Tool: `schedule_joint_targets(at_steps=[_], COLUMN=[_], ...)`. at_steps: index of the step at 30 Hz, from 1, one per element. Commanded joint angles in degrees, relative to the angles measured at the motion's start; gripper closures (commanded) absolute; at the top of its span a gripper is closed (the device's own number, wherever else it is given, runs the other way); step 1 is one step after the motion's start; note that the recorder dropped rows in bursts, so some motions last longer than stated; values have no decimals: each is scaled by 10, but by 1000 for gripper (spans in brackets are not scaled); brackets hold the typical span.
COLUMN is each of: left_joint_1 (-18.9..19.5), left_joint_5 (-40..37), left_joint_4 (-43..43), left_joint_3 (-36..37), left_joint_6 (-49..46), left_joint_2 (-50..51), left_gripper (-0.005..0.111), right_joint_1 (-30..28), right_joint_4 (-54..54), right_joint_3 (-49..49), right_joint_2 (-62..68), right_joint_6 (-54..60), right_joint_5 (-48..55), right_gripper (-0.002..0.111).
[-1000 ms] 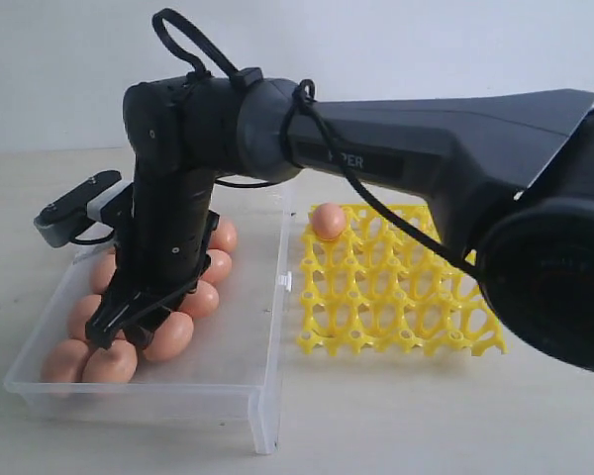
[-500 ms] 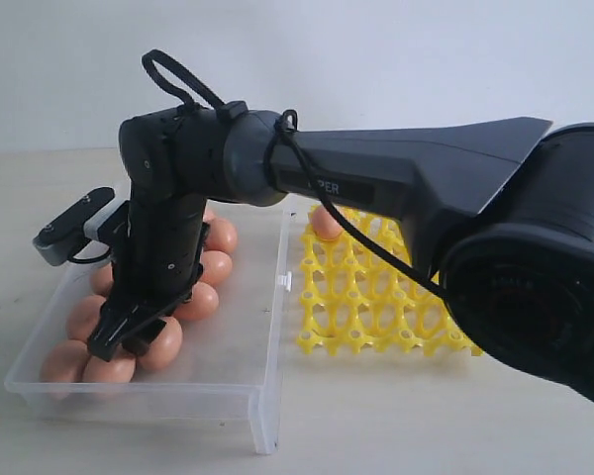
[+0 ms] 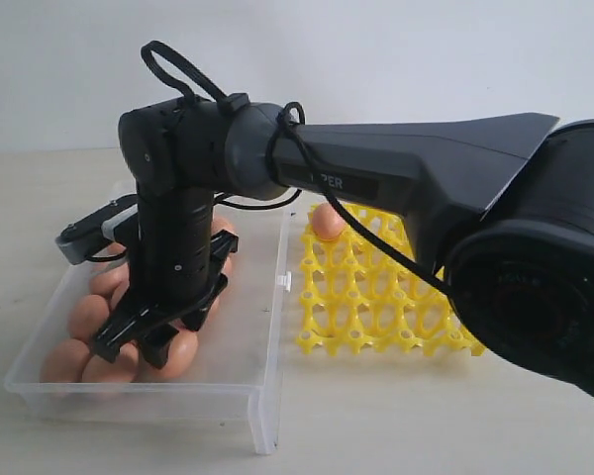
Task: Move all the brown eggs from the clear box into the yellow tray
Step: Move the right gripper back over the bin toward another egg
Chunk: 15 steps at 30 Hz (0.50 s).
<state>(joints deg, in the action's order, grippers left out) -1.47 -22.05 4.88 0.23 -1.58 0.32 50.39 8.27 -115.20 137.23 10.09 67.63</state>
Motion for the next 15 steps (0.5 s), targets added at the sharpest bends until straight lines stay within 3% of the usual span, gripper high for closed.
schedule_joint_targets(at_steps=[1, 15], left_joint_1=[-3, -3], left_joint_5=[4, 4], left_joint_4=[-3, -3], left_joint_3=[-2, -2], left_joint_6=[2, 2], left_joint_2=[-3, -3], left_gripper=[107, 107], right_joint_1=[3, 2], right_joint_4=[42, 88], right_joint_3=[9, 9], right_joint_2=[7, 8], right_joint_6=[-18, -48], right_joint_5=[9, -46], right_gripper=[55, 60])
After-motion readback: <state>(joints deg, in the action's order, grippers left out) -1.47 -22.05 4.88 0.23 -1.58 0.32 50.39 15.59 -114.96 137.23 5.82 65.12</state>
